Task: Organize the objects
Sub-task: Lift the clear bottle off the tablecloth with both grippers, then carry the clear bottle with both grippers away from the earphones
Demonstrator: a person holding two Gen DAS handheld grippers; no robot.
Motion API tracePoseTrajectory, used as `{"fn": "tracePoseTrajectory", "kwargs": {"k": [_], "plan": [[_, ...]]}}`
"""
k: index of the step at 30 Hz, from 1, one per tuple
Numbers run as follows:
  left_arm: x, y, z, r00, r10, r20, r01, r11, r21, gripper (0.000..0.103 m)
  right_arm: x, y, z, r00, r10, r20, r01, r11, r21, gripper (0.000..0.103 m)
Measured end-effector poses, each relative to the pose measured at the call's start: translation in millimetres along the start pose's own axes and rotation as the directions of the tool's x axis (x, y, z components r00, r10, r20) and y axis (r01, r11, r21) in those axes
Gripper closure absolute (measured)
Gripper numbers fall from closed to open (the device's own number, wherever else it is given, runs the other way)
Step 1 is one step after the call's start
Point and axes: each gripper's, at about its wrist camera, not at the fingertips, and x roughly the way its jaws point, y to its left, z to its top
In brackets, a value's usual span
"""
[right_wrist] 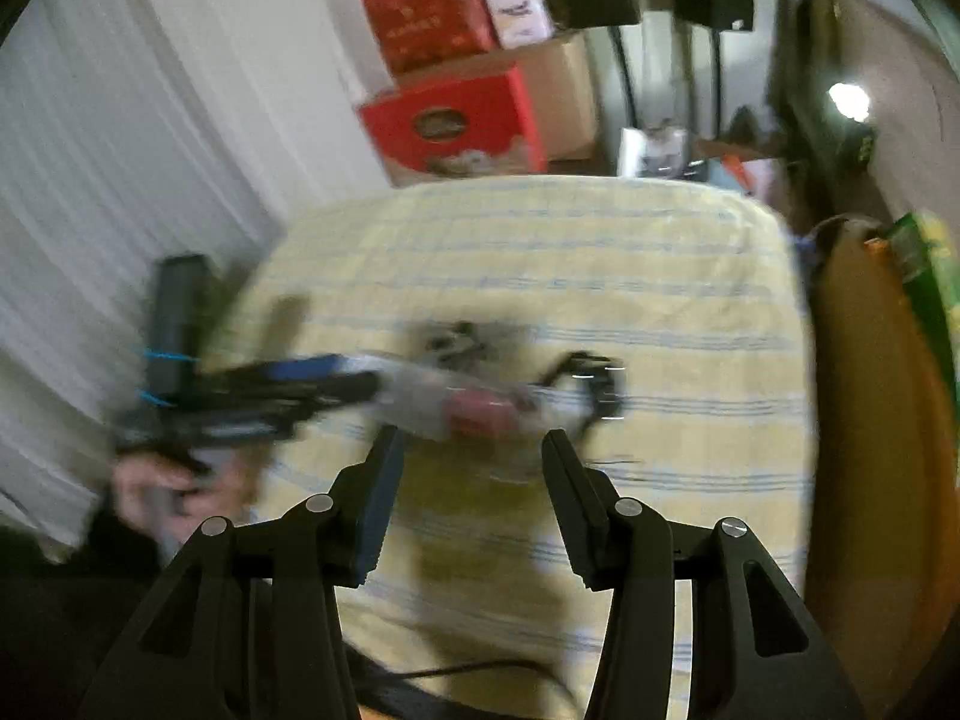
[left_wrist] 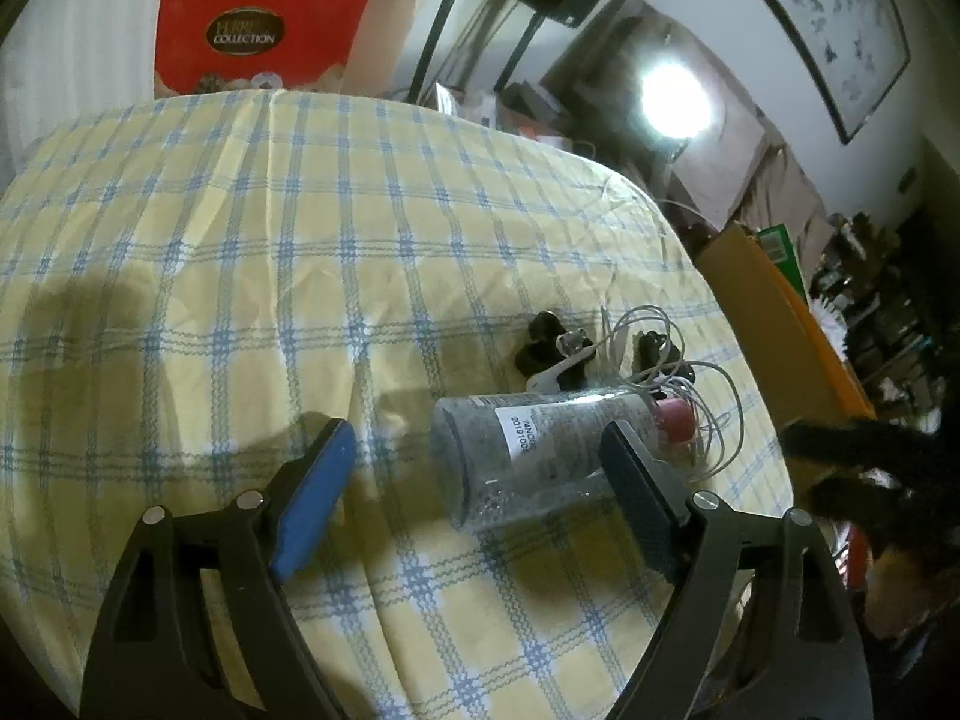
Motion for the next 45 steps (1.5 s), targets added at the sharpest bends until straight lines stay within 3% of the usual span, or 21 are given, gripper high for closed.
{"fn": "tracePoseTrajectory", "kwargs": {"k": [4,7,11,16,20,29,30,32,33,34,35,36,37,38,39,40,41,45], "plan": [[-1,0,-1,1.0,0.004,0.0,-0.004,1.0,0.003,0.021,40,5,-3,0.995,0.046,-0.093,-0.046,0.999,0.0,0.053],[0,-1,-2,1.0,0.005,0.004,-0.005,1.0,0.001,0.02,59,-2,-5,0.993,0.035,-0.116,-0.034,0.999,0.014,0.053],[0,-2,-2,1.0,-0.019,0.006,0.019,1.0,0.0,0.016,74,-17,-1,0.996,-0.004,-0.086,0.007,1.0,0.029,0.053],[2,-3,-3,0.996,-0.09,0.007,0.091,0.996,-0.022,0.016,84,-28,0,0.994,0.096,-0.052,-0.093,0.993,0.066,0.051],[1,-8,-2,0.998,-0.068,0.0,0.068,0.998,0.002,0.017,91,-22,-1,0.991,0.123,-0.048,-0.12,0.992,0.044,0.05],[-21,-22,-3,0.998,-0.023,0.067,0.021,0.999,0.035,0.017,78,6,-1,0.999,0.043,0.005,-0.042,0.995,-0.093,0.05],[-24,-24,-3,0.997,-0.025,0.073,0.022,0.999,0.038,0.022,76,6,-1,0.999,0.042,0.011,-0.041,0.994,-0.097,0.05],[-24,-28,-2,0.979,-0.201,0.02,0.201,0.979,0.026,0.046,72,9,-1,0.999,0.045,0.023,-0.043,0.994,-0.098,0.051],[-20,-34,-3,0.969,-0.248,-0.018,0.248,0.969,0.011,0.046,70,11,0,0.998,0.047,0.029,-0.044,0.994,-0.1,0.053],[-19,-41,-4,0.984,-0.18,-0.021,0.18,0.983,0.037,0.046,67,13,0,0.996,0.083,0.034,-0.079,0.991,-0.106,0.071],[-17,-49,-6,0.997,-0.08,-0.015,0.081,0.993,0.083,0.047,66,17,1,0.987,0.159,0.014,-0.157,0.983,-0.101,0.079],[-15,-54,-7,1.0,-0.001,-0.006,0.002,0.992,0.125,0.047,68,21,0,0.965,0.262,-0.018,-0.262,0.962,-0.082,0.086],[-13,-53,-7,0.999,0.034,-0.008,-0.033,0.99,0.134,0.047,70,27,-2,0.962,0.269,-0.037,-0.271,0.959,-0.087,0.086],[-14,-48,-7,0.999,0.037,-0.015,-0.035,0.993,0.115,0.047,74,35,-4,0.976,0.213,-0.053,-0.218,0.968,-0.121,0.086],[-17,-41,-7,1.0,0.028,-0.013,-0.027,0.996,0.086,0.047,79,43,-6,0.993,0.098,-0.062,-0.107,0.98,-0.166,0.084],[-24,-31,-5,1.0,0.018,0.0,-0.018,0.999,0.046,0.046,84,46,-9,0.998,0.006,-0.06,-0.017,0.982,-0.19,0.081],[-30,-21,-3,1.0,0.022,0.016,-0.022,1.0,0.014,0.044,87,44,-10,0.998,-0.029,-0.055,0.018,0.982,-0.187,0.079],[-50,15,-3,0.995,0.083,0.052,-0.076,0.99,-0.119,0.034,78,14,-5,1.0,0.002,-0.031,-0.004,0.998,-0.069,0.077]]}}
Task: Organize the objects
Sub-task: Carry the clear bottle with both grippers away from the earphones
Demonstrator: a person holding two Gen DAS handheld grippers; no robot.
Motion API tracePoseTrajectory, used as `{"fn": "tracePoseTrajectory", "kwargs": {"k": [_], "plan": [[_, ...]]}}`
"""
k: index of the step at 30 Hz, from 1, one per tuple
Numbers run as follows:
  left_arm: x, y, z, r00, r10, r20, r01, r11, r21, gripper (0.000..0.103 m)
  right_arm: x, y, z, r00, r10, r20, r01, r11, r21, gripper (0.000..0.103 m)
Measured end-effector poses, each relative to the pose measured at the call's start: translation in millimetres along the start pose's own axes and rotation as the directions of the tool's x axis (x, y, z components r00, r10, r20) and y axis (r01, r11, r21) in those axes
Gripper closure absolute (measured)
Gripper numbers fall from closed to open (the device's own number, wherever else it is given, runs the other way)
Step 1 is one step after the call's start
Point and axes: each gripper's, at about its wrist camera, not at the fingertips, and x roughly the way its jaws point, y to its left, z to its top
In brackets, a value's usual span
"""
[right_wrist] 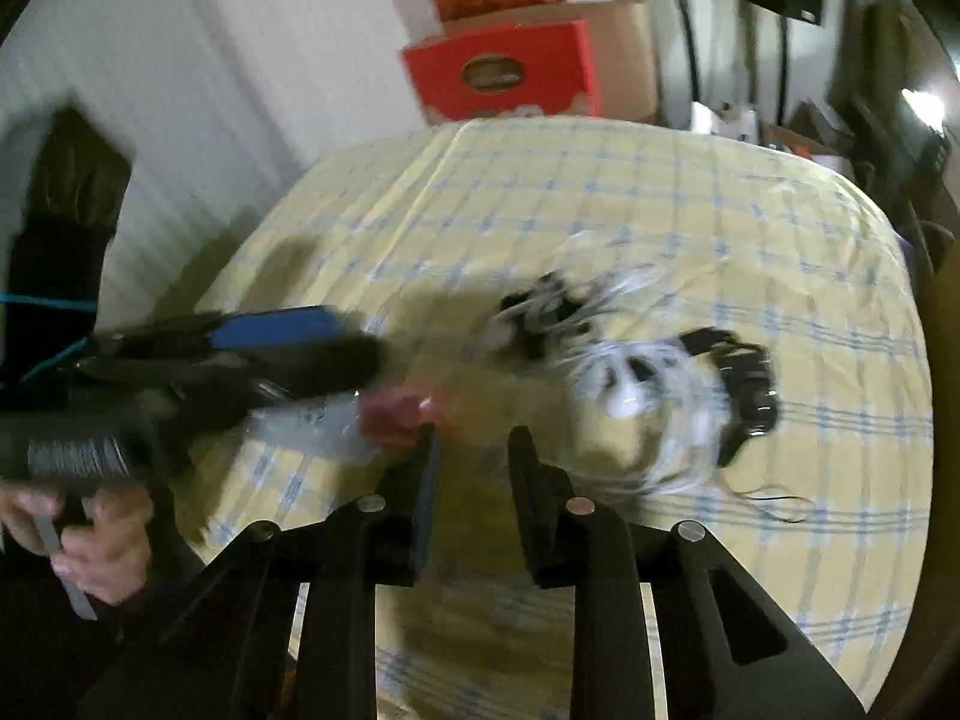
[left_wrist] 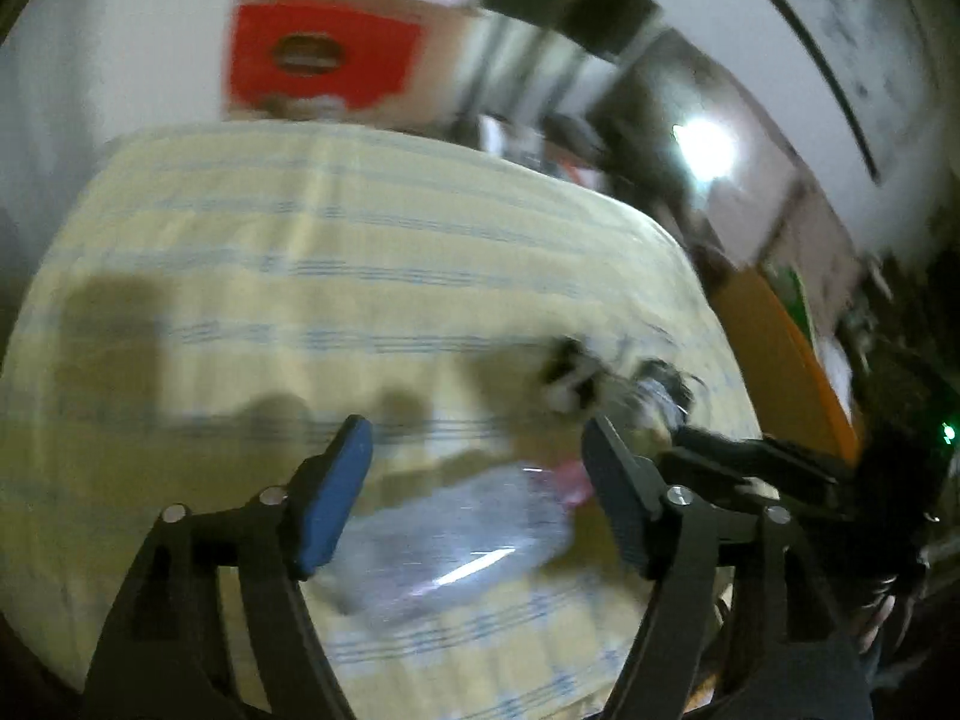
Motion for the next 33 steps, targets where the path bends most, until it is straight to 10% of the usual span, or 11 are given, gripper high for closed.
{"fn": "tracePoseTrajectory", "kwargs": {"k": [4,11,15,25,33], "plan": [[9,16,-5,0.997,-0.034,-0.074,0.028,0.997,-0.077,0.034,-15,-6,6,0.998,-0.009,0.068,0.009,1.0,0.006,0.058],[6,24,-19,0.991,0.023,-0.133,-0.038,0.994,-0.107,0.027,4,17,5,0.997,0.07,0.039,-0.068,0.997,-0.036,0.056],[10,34,-21,0.979,-0.018,-0.202,-0.001,0.996,-0.093,0.02,23,36,0,0.997,0.073,0.015,-0.071,0.994,-0.083,0.034],[16,14,-25,0.977,-0.007,-0.215,-0.011,0.996,-0.084,0.007,45,57,-3,0.995,0.102,0.009,-0.1,0.983,-0.152,0.024],[16,18,-22,0.969,-0.031,-0.246,0.005,0.994,-0.106,0.019,49,61,-6,0.993,0.116,0.024,-0.111,0.98,-0.166,0.021]]}}
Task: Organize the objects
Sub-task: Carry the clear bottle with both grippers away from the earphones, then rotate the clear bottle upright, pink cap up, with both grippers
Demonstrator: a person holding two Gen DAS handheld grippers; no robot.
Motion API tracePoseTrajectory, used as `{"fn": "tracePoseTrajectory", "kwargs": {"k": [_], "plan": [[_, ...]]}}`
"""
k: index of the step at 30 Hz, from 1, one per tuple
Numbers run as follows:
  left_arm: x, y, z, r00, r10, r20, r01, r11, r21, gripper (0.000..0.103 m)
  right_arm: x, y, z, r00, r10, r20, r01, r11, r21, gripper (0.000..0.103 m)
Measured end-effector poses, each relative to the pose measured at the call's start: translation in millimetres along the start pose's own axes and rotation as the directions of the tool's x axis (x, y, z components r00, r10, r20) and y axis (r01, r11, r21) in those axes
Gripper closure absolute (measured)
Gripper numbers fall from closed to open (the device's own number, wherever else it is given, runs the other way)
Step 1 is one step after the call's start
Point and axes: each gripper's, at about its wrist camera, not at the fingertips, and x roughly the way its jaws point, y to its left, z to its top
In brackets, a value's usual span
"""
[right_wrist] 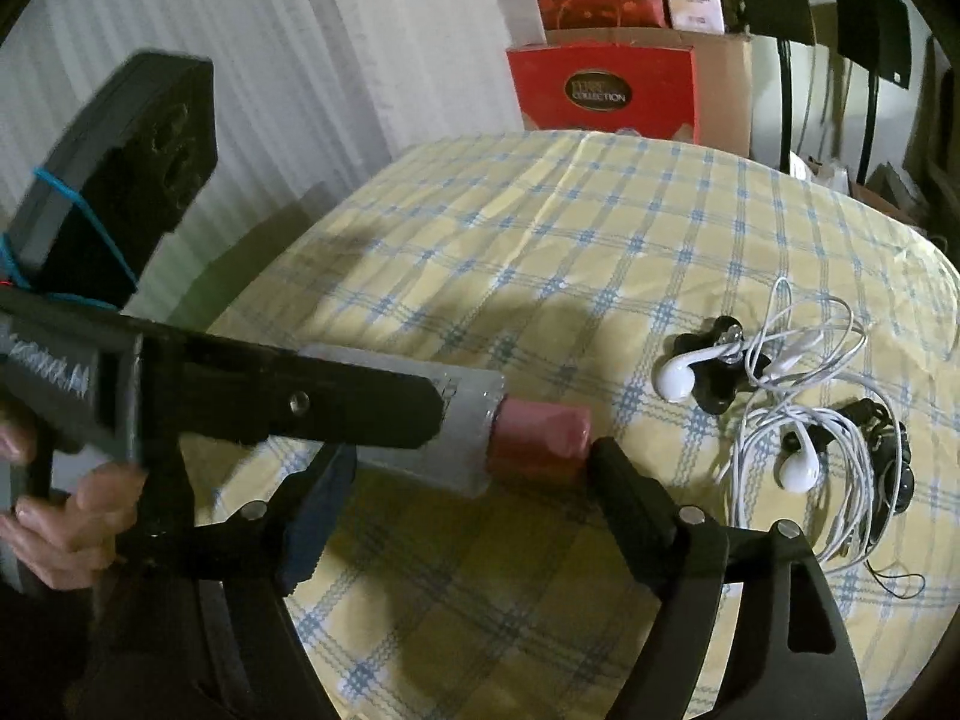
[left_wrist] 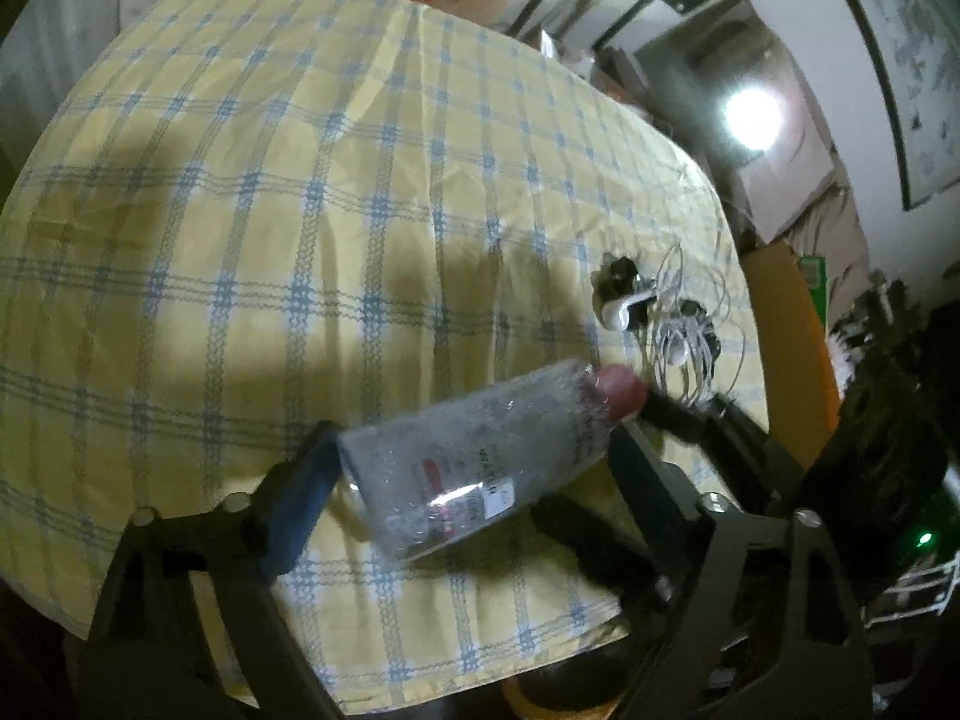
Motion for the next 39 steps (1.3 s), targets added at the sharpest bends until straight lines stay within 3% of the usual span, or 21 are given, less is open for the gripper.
{"fn": "tracePoseTrajectory", "kwargs": {"k": [7,13,14,15,16,17,18,19,20,23,24,27,29,32,34,36,39], "plan": [[5,-14,-6,0.997,0.08,0.014,-0.08,0.996,0.026,0.018,-7,0,2,0.999,-0.038,0.007,0.038,0.999,-0.023,0.023],[-17,-28,-11,0.996,0.033,0.083,-0.036,0.999,0.04,0.017,-17,9,4,0.995,-0.086,0.05,0.088,0.995,-0.046,0.024],[-21,-31,-11,0.996,0.016,0.093,-0.02,0.999,0.047,0.024,-22,11,5,0.993,-0.094,0.065,0.098,0.993,-0.059,0.024],[-24,-35,-11,0.993,-0.083,0.085,0.077,0.994,0.074,0.056,-30,14,7,0.99,-0.105,0.091,0.112,0.991,-0.072,0.024],[-24,-43,-12,0.985,-0.166,0.046,0.162,0.983,0.084,0.062,-35,16,8,0.988,-0.114,0.105,0.122,0.99,-0.076,0.024],[-24,-50,-14,0.991,-0.122,0.046,0.117,0.989,0.094,0.057,-40,19,10,0.985,-0.121,0.125,0.132,0.988,-0.081,0.027],[-24,-58,-16,0.997,-0.061,0.053,0.054,0.99,0.133,0.055,-43,20,11,0.99,-0.065,0.127,0.076,0.994,-0.084,0.047],[-22,-61,-15,0.998,-0.028,0.052,0.02,0.988,0.152,0.055,-45,21,11,0.994,0.028,0.108,-0.021,0.997,-0.068,0.048],[-19,-59,-14,0.999,-0.016,0.044,0.009,0.99,0.143,0.051,-45,23,12,0.994,0.034,0.107,-0.029,0.998,-0.048,0.048],[-19,-30,-9,0.998,-0.015,0.056,0.013,0.999,0.038,0.047,-38,32,13,0.987,-0.142,0.08,0.148,0.987,-0.068,0.047],[-24,-20,-7,0.996,0.021,0.081,-0.022,1.0,0.017,0.047,-33,24,13,0.985,-0.169,0.045,0.171,0.984,-0.045,0.04],[-30,3,-10,0.989,0.097,0.114,-0.094,0.995,-0.035,0.033,-29,-2,8,0.987,-0.158,-0.002,0.158,0.987,0.035,0.041],[-31,13,-19,0.988,0.095,0.125,-0.092,0.995,-0.029,0.033,-35,-19,4,0.987,-0.162,0.0,0.161,0.983,0.092,0.041],[-27,11,-39,0.996,0.039,0.079,-0.048,0.993,0.109,0.03,-52,-39,-2,0.994,-0.114,0.003,0.112,0.984,0.14,0.041],[-23,7,-54,0.999,0.03,0.036,-0.037,0.978,0.203,0.03,-71,-45,-9,0.997,-0.075,0.016,0.072,0.989,0.131,0.041],[-19,1,-70,1.0,0.021,-0.003,-0.019,0.962,0.273,0.03,-90,-54,-16,0.996,-0.087,0.015,0.084,0.986,0.143,0.04],[-20,-14,-93,0.998,-0.042,-0.041,0.054,0.927,0.371,0.03,-106,-64,-28,0.998,-0.054,-0.017,0.057,0.979,0.196,0.038]]}}
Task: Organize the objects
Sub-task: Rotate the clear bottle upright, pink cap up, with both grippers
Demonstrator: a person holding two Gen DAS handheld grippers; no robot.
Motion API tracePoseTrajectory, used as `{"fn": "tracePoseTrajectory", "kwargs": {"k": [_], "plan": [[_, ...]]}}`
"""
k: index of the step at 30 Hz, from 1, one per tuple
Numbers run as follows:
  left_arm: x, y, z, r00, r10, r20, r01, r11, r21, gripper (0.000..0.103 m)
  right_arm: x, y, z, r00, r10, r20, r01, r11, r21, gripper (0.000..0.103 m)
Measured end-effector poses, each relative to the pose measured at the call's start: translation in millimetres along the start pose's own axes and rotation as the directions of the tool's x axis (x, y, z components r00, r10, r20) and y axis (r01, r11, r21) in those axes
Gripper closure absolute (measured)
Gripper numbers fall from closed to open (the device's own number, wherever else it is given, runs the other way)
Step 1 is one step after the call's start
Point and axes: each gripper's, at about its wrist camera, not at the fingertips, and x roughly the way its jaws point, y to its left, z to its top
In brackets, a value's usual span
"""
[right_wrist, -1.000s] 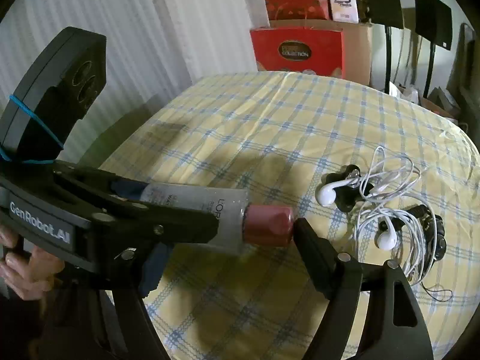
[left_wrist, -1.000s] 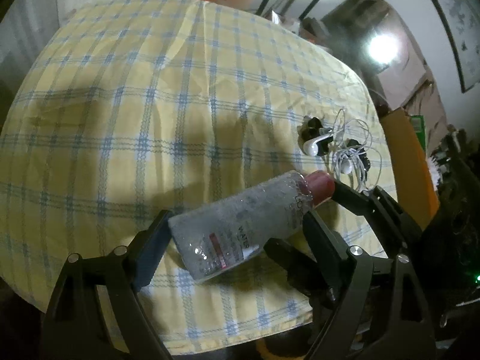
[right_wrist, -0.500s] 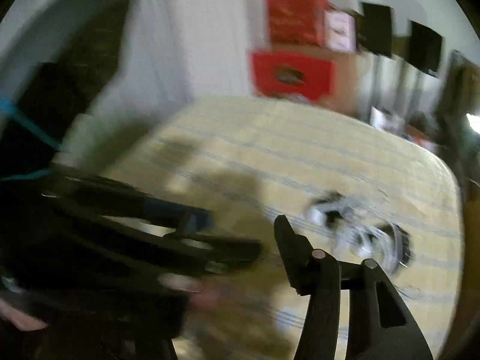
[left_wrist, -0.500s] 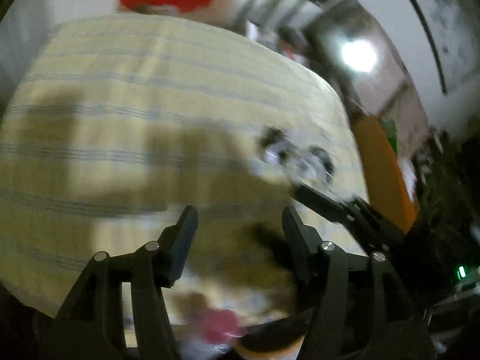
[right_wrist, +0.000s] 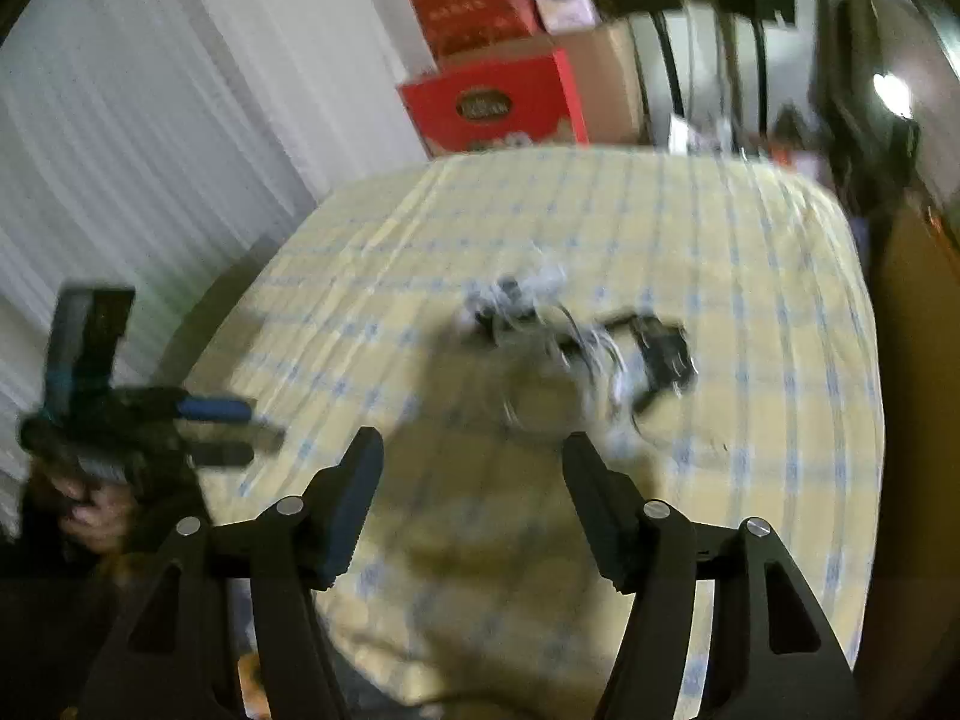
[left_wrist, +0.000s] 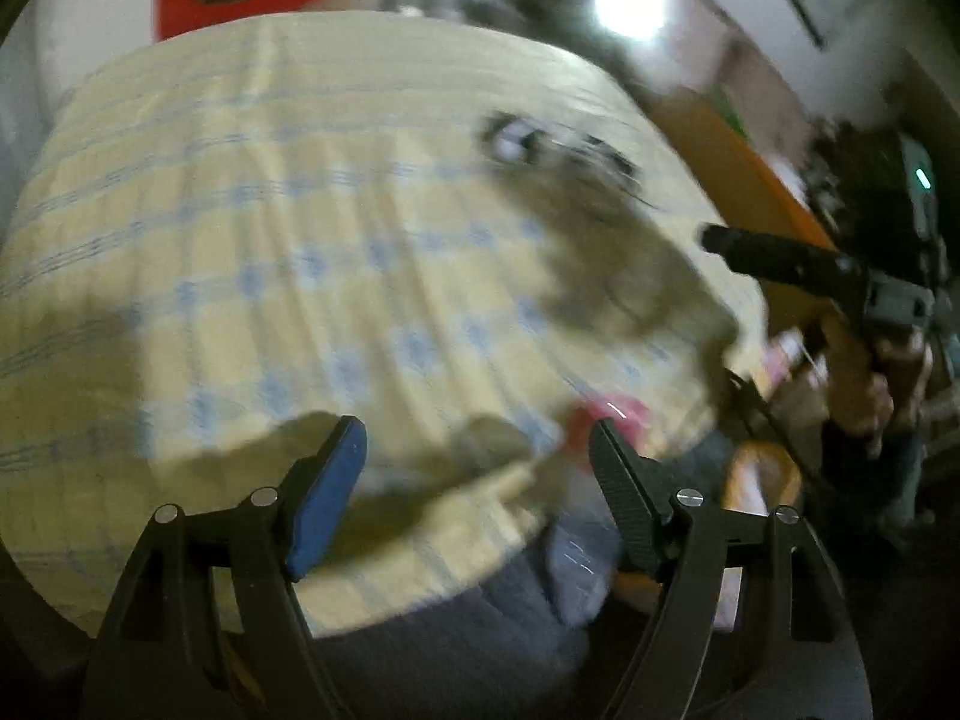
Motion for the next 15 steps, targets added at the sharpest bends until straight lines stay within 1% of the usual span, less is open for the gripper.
{"fn": "tracePoseTrajectory", "kwargs": {"k": [2,3,4,6,8,9,11,12,13,14,15], "plan": [[-1,-11,-5,0.999,-0.047,-0.016,0.047,0.999,0.021,0.028,-7,-1,-8,0.994,0.102,-0.039,-0.101,0.994,0.04,0.038],[1,-18,-6,0.998,-0.061,-0.03,0.062,0.997,0.034,0.028,-10,2,-11,0.989,0.138,-0.044,-0.136,0.99,0.047,0.039],[4,-29,-6,0.996,-0.061,-0.058,0.065,0.996,0.063,0.028,-13,8,-15,0.979,0.196,-0.06,-0.192,0.98,0.054,0.042],[9,-46,-14,0.994,-0.045,-0.097,0.058,0.99,0.132,0.028,-9,24,-20,0.957,0.269,-0.108,-0.265,0.963,0.05,0.045],[12,-53,-19,0.995,-0.038,-0.097,0.053,0.986,0.157,0.028,3,40,-23,0.944,0.289,-0.159,-0.286,0.957,0.039,0.05],[17,-54,-21,0.994,-0.043,-0.1,0.057,0.989,0.138,0.028,10,49,-25,0.939,0.292,-0.183,-0.292,0.956,0.03,0.054],[28,-54,-24,0.991,-0.051,-0.121,0.064,0.993,0.102,0.028,25,60,-28,0.92,0.315,-0.232,-0.317,0.948,0.027,0.056],[32,-55,-26,0.991,-0.047,-0.122,0.059,0.994,0.097,0.028,33,64,-30,0.91,0.331,-0.249,-0.333,0.942,0.036,0.056],[37,-57,-28,0.993,-0.037,-0.111,0.048,0.994,0.098,0.028,36,66,-33,0.904,0.341,-0.257,-0.342,0.939,0.042,0.056],[39,-59,-30,0.995,-0.028,-0.092,0.038,0.994,0.1,0.03,41,68,-34,0.899,0.35,-0.264,-0.35,0.935,0.049,0.056],[40,-60,-32,0.997,-0.025,-0.079,0.033,0.994,0.1,0.035,46,70,-33,0.897,0.35,-0.271,-0.349,0.936,0.054,0.056]]}}
